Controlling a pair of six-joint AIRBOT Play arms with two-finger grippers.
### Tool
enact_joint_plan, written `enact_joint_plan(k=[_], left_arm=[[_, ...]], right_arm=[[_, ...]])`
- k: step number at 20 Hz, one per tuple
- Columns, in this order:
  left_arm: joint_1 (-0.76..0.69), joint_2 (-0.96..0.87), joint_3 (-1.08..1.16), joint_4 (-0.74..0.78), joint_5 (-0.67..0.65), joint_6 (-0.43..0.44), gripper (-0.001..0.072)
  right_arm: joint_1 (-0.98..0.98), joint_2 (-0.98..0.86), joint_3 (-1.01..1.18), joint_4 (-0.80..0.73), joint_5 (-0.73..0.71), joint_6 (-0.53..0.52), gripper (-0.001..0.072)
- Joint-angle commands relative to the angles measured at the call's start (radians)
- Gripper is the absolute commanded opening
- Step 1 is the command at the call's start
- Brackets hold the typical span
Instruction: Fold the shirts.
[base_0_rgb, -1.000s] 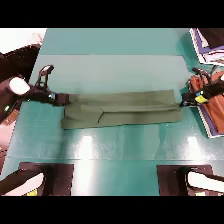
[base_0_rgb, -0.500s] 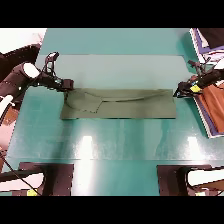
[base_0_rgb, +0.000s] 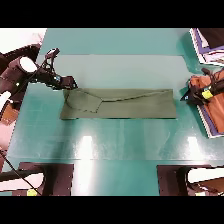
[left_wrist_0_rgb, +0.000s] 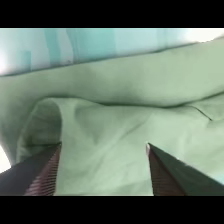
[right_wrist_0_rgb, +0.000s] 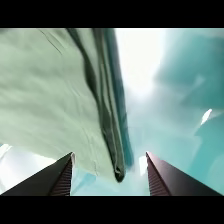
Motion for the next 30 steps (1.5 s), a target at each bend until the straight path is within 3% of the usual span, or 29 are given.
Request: enact_joint_plan(k=[1, 2, 8, 10, 11, 16, 22, 30], left_arm=[[0.000, -0.001, 0.003, -0.067, -0.026, -0.006, 0.0324], [0.000, -0.001, 0.003, -0.092, -0.024, 0.003, 0.0055], [-0.024, -0.002, 0.003, -0.213, 0.014, 0.003, 0.0025], [-0.083, -0.006, 0.003, -0.211, 0.040, -0.006, 0.0025], [-0.116, -0.012, 0.003, -0.211, 0.062, -0.018, 0.0024], [-0.280, -0.122, 0.058, -0.211, 0.160, -0.031, 0.0024], [-0.447, -0.375, 0.266, -0.220, 0.160, -0.032, 0.0024], [-0.493, -0.493, 0.345, -0.256, 0.192, -0.035, 0.0024]], right_arm=[[-0.023, -0.001, -0.132, 0.098, -0.090, -0.065, 0.0522], [-0.018, -0.001, -0.166, 0.122, -0.132, -0.072, 0.0521], [0.072, -0.024, -0.206, 0.209, -0.227, -0.109, 0.0475], [0.115, -0.039, -0.178, 0.216, -0.216, -0.135, 0.0211], [0.129, -0.037, -0.162, 0.217, -0.206, -0.147, 0.0036], [0.160, 0.096, 0.003, 0.293, -0.085, -0.131, 0.0018], [0.316, 0.216, 0.244, 0.381, -0.094, -0.017, 0.0018], [0.523, 0.175, 0.403, 0.429, -0.132, 0.006, 0.0018]])
